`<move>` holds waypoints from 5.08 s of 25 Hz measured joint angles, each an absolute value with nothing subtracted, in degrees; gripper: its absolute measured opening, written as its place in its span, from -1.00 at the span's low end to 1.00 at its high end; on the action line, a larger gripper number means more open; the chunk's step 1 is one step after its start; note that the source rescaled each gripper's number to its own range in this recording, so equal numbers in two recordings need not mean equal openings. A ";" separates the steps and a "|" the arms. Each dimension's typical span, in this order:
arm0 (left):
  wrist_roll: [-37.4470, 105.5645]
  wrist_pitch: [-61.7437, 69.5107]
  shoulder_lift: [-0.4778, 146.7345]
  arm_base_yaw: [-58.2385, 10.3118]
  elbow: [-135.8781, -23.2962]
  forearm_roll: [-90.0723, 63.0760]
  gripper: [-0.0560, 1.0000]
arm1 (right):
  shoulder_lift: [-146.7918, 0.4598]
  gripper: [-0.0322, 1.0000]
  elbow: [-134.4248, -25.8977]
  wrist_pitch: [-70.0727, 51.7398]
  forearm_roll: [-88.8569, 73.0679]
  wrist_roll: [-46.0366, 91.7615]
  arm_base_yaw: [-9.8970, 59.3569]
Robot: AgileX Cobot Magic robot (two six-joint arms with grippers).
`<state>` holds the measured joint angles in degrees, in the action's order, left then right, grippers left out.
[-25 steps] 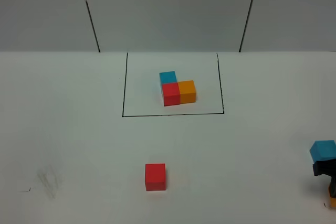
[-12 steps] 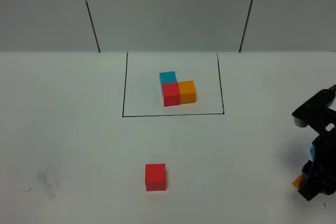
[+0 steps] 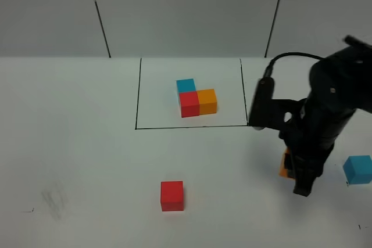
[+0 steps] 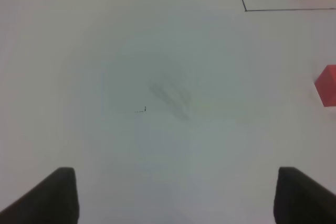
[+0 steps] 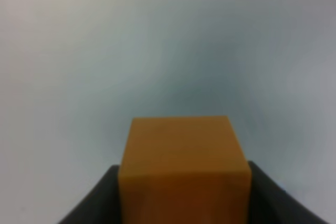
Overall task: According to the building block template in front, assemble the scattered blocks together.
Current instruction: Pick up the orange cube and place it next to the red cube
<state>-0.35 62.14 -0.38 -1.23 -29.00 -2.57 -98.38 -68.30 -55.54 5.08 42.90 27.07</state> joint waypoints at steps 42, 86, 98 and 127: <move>-0.35 62.14 -0.38 -1.23 -29.00 -2.57 0.87 | -115.49 -0.51 -84.47 -50.88 -0.79 50.24 43.13; -0.35 62.14 -0.38 -1.23 -29.00 -2.57 0.87 | -123.41 -0.51 -89.85 -56.62 -4.50 46.50 43.13; -0.35 62.14 -0.38 -1.23 -29.00 -2.57 0.87 | -125.60 -0.51 -89.85 -56.07 -5.61 46.41 43.13; -0.35 62.14 -0.38 -1.23 -29.00 -2.57 0.87 | -125.92 -0.51 -90.22 -55.77 0.00 49.77 43.24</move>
<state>-0.35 62.14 -0.38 -1.23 -29.00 -2.57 -125.92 -90.22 -55.77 0.00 49.77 43.24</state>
